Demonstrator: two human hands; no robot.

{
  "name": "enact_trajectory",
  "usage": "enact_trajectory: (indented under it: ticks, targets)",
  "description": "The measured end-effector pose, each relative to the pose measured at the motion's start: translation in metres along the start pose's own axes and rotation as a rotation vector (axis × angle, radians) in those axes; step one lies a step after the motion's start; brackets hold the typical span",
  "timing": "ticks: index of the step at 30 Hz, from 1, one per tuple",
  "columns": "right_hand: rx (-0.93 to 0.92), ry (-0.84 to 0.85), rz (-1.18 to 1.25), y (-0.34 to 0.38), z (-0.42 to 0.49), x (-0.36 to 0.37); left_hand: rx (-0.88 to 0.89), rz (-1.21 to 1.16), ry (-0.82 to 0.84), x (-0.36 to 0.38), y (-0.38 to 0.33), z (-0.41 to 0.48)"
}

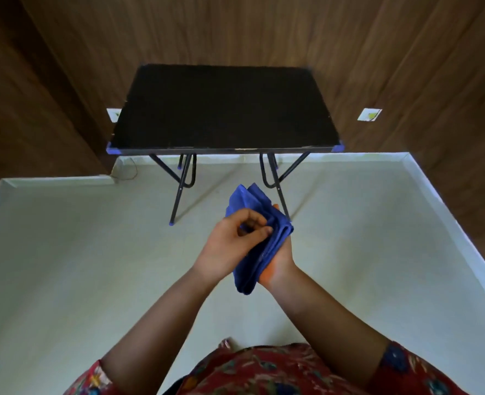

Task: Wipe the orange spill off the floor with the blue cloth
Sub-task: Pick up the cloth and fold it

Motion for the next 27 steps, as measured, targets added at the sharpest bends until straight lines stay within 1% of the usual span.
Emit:
enact_trajectory:
  ticks: [1,2,5,6,9,11,14,15,16,17,19,21,23,24,25,27]
  targets:
    - [-0.002,0.012,0.032,0.002,-0.001,0.002,-0.006,0.011,-0.006,0.002,-0.001,0.001]
    - [-0.023,0.028,-0.012,0.005,-0.002,0.006,-0.006,0.008,-0.004,0.003,-0.003,0.003]
    - [-0.013,0.190,-0.033,0.019,0.000,0.015,0.023,-0.104,-0.048,-0.009,-0.015,0.009]
    - [-0.033,0.173,-0.087,0.030,0.005,0.009,0.026,-0.143,-0.079,-0.018,-0.019,0.012]
    - [-0.120,-0.043,-0.251,0.072,0.018,-0.025,-0.007,-0.170,-0.178,-0.046,-0.028,0.024]
    - [-0.235,-0.114,-0.494,0.101,0.018,-0.037,0.010,-0.114,-0.191,-0.052,-0.037,0.031]
    - [-0.448,-0.181,-1.034,0.114,0.019,-0.028,0.056,-0.013,-0.150,-0.046,-0.046,0.037]
    - [-0.523,-0.191,-1.178,0.113,0.018,-0.024,0.079,0.003,-0.136,-0.042,-0.051,0.038]
    - [-0.597,-0.191,-1.264,0.112,0.014,-0.019,0.103,0.019,-0.121,-0.037,-0.055,0.038]
    - [-0.659,-0.149,-1.280,0.111,0.008,-0.011,0.127,0.034,-0.109,-0.033,-0.060,0.038]
    - [-0.729,0.002,-1.260,0.108,0.004,0.003,0.170,0.062,-0.095,-0.026,-0.069,0.038]
    - [-0.705,0.051,-1.389,0.104,0.005,0.009,0.199,0.098,-0.099,-0.025,-0.073,0.039]
    - [-0.733,-0.007,-1.640,0.102,0.014,0.005,0.199,0.088,-0.123,-0.027,-0.075,0.040]
    - [-0.717,-0.039,-1.738,0.100,0.020,-0.002,0.183,0.066,-0.141,-0.029,-0.072,0.041]
    - [-0.650,-0.052,-1.772,0.095,0.029,-0.016,0.153,0.038,-0.158,-0.031,-0.066,0.042]
    - [-0.415,-0.033,-1.670,0.079,0.046,-0.057,0.093,0.017,-0.196,-0.033,-0.049,0.042]
Point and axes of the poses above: each hand's wrist, its own z-axis towards the middle knuckle, its own x-axis out of the palm, y = z × x, the point moved 8 cm from there along z, towards the middle knuckle, and after that the axes turned 5 degrees about z, right-handed, at the moved point
